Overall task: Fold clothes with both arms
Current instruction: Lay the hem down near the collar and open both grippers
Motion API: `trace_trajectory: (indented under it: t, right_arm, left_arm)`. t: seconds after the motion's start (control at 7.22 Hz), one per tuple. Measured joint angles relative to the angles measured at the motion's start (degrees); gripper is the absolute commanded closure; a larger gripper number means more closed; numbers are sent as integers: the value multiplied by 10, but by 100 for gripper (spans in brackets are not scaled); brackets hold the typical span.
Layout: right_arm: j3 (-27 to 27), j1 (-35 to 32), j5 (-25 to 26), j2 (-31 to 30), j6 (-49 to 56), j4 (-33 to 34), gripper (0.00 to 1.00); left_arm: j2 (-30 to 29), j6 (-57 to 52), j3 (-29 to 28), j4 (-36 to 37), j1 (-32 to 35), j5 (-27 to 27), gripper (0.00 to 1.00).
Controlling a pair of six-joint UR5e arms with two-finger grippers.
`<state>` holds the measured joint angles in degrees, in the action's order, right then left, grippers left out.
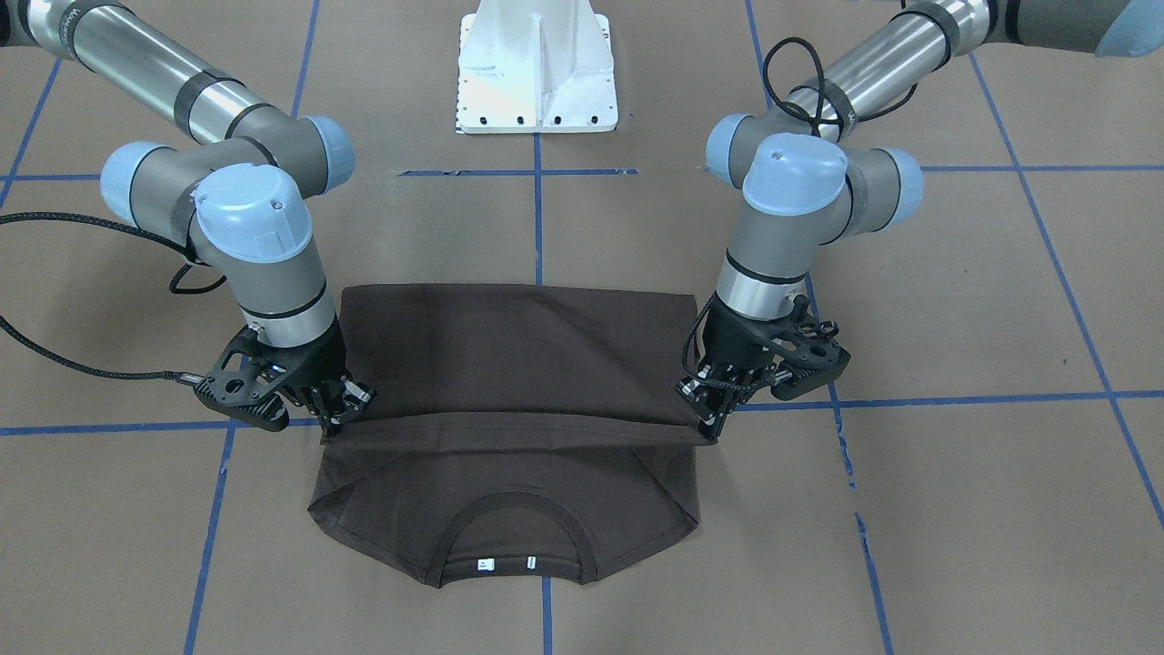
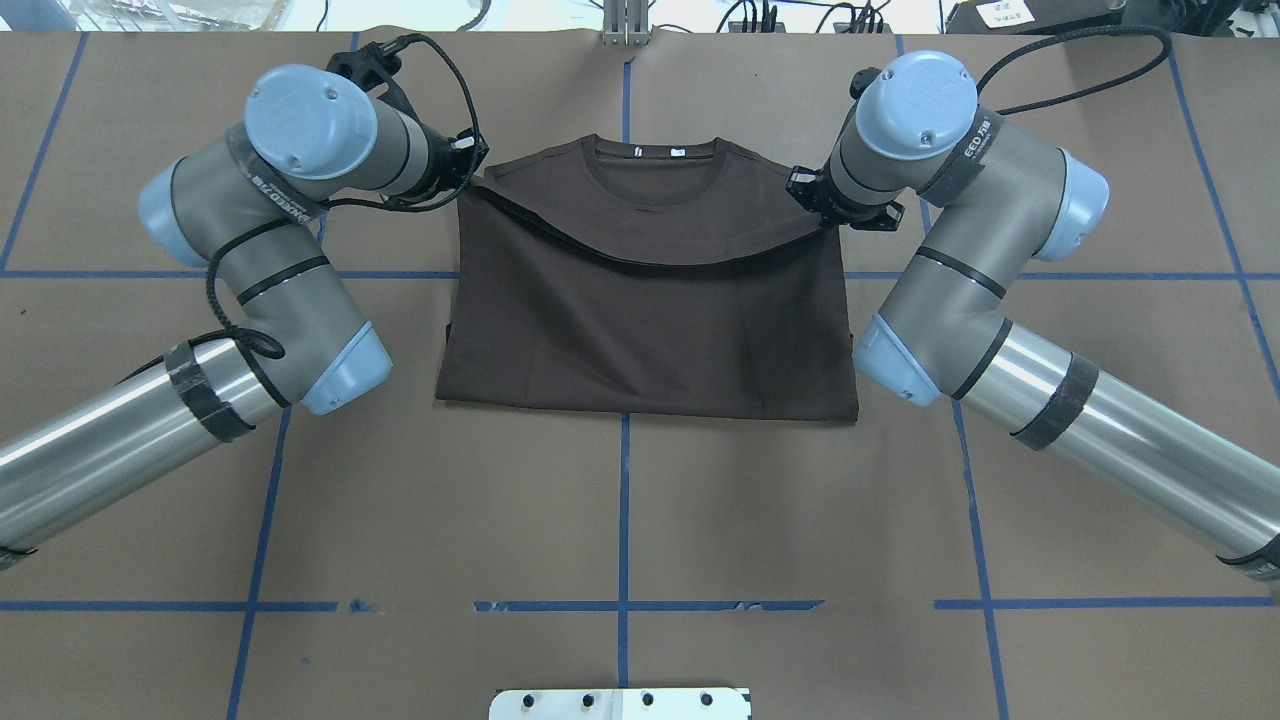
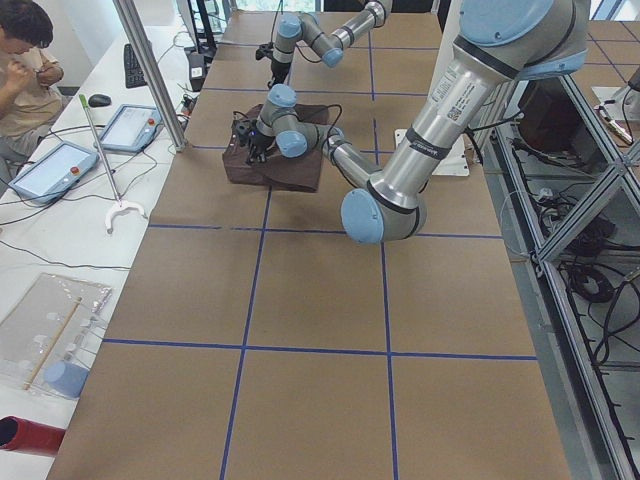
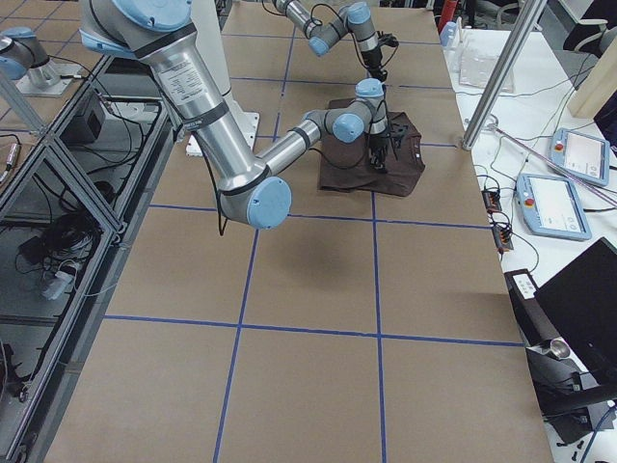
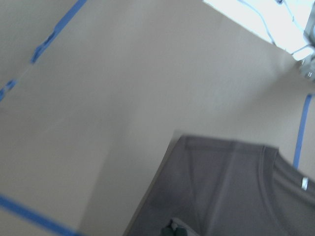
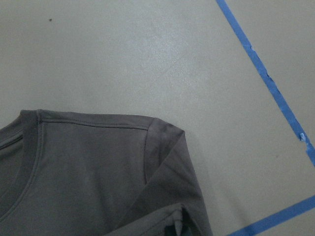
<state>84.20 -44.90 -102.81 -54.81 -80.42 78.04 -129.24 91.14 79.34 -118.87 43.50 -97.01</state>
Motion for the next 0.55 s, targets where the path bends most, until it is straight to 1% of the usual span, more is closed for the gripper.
trace_trajectory:
  t: [0.28, 0.55]
  right_arm:
    - [-17, -6, 10, 0, 20, -8, 100]
    - [-21, -9, 16, 1, 27, -10, 100]
  left_arm:
    - [-16, 1, -53, -36, 1, 4, 100]
    - [-15, 0, -76, -44, 1, 4, 100]
